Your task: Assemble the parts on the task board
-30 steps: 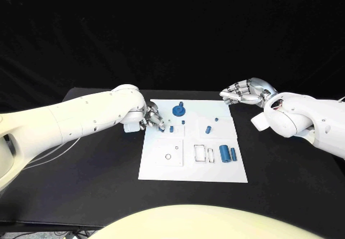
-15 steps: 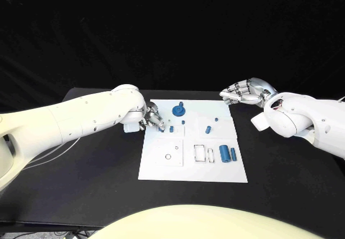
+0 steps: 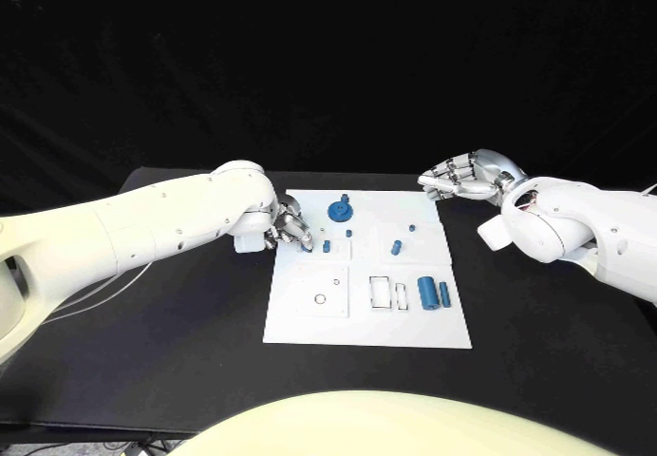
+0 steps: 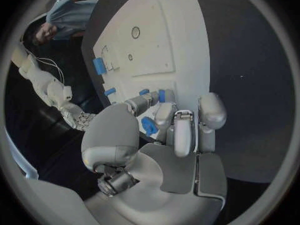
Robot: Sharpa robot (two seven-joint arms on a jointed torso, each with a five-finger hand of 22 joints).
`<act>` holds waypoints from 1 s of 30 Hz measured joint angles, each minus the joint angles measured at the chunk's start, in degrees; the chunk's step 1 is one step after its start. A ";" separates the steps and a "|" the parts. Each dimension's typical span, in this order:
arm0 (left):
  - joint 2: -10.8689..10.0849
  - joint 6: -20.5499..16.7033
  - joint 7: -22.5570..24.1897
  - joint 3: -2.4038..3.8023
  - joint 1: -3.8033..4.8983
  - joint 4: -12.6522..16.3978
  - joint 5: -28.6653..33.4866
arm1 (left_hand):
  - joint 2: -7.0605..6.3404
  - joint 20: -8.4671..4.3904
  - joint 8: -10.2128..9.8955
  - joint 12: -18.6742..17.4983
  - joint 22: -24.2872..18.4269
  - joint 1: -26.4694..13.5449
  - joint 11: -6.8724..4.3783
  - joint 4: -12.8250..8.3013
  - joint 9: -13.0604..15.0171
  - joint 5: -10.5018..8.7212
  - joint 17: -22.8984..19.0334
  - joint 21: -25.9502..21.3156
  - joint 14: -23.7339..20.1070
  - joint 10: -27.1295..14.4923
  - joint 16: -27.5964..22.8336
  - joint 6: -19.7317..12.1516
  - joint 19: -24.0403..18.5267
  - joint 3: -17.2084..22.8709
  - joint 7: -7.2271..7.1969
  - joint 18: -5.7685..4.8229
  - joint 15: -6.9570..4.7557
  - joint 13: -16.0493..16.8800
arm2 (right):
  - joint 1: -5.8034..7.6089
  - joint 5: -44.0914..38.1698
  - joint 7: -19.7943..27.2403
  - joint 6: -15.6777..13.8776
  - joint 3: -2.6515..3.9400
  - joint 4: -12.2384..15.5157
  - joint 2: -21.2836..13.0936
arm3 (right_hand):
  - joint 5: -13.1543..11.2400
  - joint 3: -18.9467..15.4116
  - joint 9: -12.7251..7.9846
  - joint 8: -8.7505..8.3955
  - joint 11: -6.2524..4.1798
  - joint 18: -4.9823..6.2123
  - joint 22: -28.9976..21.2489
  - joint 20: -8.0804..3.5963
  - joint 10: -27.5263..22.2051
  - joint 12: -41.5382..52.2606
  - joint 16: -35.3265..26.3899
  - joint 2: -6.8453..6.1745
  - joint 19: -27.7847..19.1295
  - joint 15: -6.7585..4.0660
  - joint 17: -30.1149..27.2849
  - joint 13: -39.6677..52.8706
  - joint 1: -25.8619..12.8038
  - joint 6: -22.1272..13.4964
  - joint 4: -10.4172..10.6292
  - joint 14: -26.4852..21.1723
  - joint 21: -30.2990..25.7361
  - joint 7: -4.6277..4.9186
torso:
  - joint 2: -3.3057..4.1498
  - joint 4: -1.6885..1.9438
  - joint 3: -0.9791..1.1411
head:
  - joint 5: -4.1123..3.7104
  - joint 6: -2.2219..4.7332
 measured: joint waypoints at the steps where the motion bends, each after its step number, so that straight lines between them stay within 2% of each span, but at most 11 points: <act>1: 0.00 0.06 0.00 0.00 0.00 0.00 0.01 | 0.00 0.00 0.00 0.00 0.00 0.00 0.16 0.00 0.00 0.27 0.00 0.00 0.00 0.16 0.00 0.00 0.01 0.00 0.00 0.00 0.00 0.00 | -0.04 0.00 0.00 0.01 0.00 -0.01 0.02 | 0.00 0.00 0.00 0.00 0.00 0.00 0.00 0.00 0.00 0.00 0.00 0.00 0.01 0.00 0.00 0.00 0.00 0.00 0.00 0.00 0.00 0.00 | 0.00 0.00 0.01 | 0.03 0.00; 14: 0.41 0.45 -0.06 0.02 0.02 -0.62 0.24 | 0.00 0.00 0.00 0.00 0.08 0.00 -0.07 0.00 -0.01 0.32 0.00 0.01 0.00 0.53 0.00 0.17 0.00 0.00 0.02 0.00 0.00 0.01 | -0.20 0.00 0.04 0.01 0.00 -0.08 0.06 | 0.00 0.00 0.00 0.00 0.00 0.00 0.00 0.00 0.00 0.00 0.00 0.00 0.01 0.00 -0.19 0.00 0.00 0.00 0.00 0.00 0.00 0.00 | -0.03 0.00 0.02 | -0.05 0.00; 25: 1.70 1.77 -0.28 0.06 0.14 -2.52 1.32 | 0.00 0.00 0.01 0.00 0.09 0.00 0.08 0.00 0.52 0.59 0.00 0.01 0.00 0.73 0.00 1.10 0.00 0.00 0.13 0.00 0.00 0.03 | -0.21 0.00 0.05 -0.03 0.00 -0.03 0.09 | 0.00 0.00 0.00 0.00 0.00 0.00 0.00 0.01 0.00 0.00 0.00 0.00 0.02 0.00 -0.20 0.00 0.00 0.00 0.00 0.00 0.00 0.00 | -0.05 0.00 0.00 | 0.05 0.00; 30: 2.71 2.83 -0.44 0.07 0.19 -3.94 2.22 | -0.01 0.00 1.10 0.00 0.13 -0.01 0.09 0.00 1.54 0.59 0.00 0.01 0.00 0.73 0.00 1.12 0.00 0.00 0.15 0.00 0.00 0.03 | -0.21 0.00 0.06 -0.03 0.00 -0.03 0.17 | 0.00 0.00 0.00 0.00 0.00 0.00 0.00 0.00 0.00 0.00 0.00 0.00 0.01 0.00 -0.20 0.00 0.00 0.00 0.00 0.00 0.00 0.00 | -0.05 0.00 -0.03 | 0.10 0.00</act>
